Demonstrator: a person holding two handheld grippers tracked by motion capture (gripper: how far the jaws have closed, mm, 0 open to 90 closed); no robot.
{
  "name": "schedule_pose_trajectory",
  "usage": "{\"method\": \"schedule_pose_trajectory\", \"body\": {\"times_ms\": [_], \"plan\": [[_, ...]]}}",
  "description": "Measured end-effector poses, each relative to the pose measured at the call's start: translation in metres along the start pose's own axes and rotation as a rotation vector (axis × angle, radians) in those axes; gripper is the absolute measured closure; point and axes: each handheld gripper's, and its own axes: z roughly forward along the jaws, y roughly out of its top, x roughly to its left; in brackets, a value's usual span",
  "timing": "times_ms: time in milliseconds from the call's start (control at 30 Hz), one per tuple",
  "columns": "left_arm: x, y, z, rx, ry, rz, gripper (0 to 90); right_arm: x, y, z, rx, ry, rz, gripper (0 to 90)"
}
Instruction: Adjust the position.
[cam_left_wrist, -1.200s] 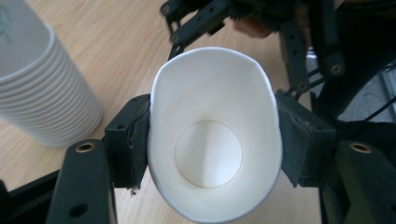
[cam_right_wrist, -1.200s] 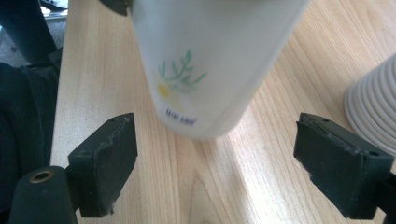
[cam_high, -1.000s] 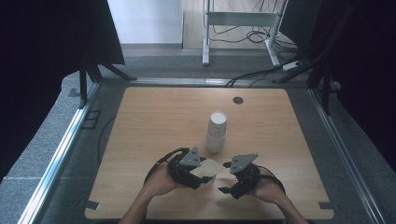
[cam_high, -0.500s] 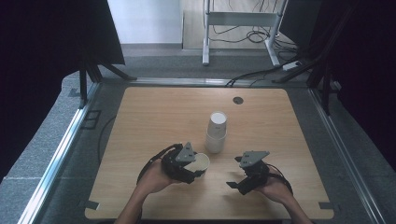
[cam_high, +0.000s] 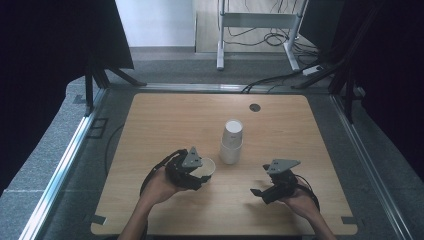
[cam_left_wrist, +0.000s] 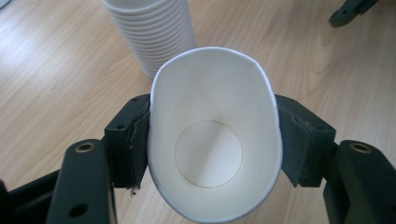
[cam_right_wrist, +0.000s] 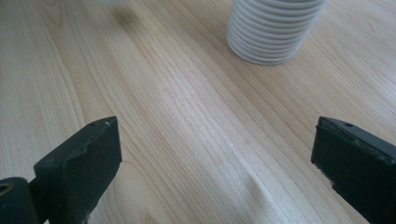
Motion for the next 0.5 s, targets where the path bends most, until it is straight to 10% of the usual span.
{"method": "schedule_pose_trajectory", "body": {"times_ms": [500], "plan": [[0.022, -0.012, -0.007, 0.018, 0.082, -0.074, 33.9, -0.005, -0.014, -0.009, -0.021, -0.046, 0.065, 0.9]]}}
